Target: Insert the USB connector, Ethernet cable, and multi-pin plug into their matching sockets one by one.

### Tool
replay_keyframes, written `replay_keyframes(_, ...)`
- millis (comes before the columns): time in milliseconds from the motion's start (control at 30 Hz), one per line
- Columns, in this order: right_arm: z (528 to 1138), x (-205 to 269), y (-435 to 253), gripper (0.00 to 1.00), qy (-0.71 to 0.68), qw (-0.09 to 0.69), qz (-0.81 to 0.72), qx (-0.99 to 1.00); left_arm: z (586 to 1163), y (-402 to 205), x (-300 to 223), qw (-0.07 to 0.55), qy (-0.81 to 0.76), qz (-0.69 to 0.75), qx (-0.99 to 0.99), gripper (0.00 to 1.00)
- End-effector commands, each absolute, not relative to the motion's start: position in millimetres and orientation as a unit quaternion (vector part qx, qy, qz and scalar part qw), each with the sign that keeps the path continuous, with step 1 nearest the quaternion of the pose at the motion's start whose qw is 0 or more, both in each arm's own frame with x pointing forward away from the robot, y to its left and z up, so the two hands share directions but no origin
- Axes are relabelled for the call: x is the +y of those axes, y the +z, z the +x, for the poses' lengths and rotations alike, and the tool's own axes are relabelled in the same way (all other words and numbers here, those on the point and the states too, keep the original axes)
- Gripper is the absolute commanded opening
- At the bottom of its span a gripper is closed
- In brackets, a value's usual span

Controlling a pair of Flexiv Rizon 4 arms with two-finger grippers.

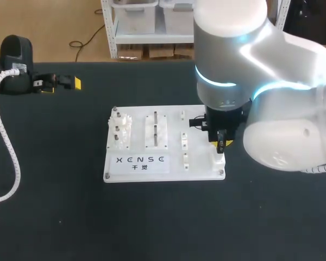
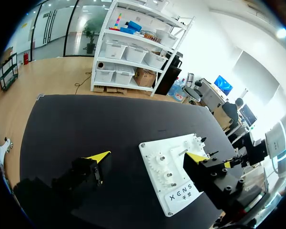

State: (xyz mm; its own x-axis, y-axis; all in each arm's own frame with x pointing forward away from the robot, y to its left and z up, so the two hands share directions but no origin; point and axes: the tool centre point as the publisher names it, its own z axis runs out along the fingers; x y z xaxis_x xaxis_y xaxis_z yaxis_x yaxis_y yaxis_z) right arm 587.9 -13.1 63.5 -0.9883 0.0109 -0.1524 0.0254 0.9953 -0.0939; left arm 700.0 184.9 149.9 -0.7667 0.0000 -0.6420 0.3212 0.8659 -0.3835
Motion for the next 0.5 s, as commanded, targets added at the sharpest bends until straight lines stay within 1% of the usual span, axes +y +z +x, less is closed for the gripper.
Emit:
replay_keyframes(33,589.9,-14.3,42.2,0.0,-0.047,0.062,0.021,0.997,700.0,149.9,184.9,0.33,-0.243,0.088,0.908,1.0)
replay_keyframes(267,596.3,-16.6,31.0,0.0,-0.036,0.029,0.045,0.998,700.0,149.9,184.9,0.33,-0.243,0.088,0.908,1.0)
replay_keyframes(500,597.2,-13.3,29.0,0.0,-0.028,0.022,0.045,0.998,700.0,149.9,184.9,0.33,-0.243,0.088,0.908,1.0)
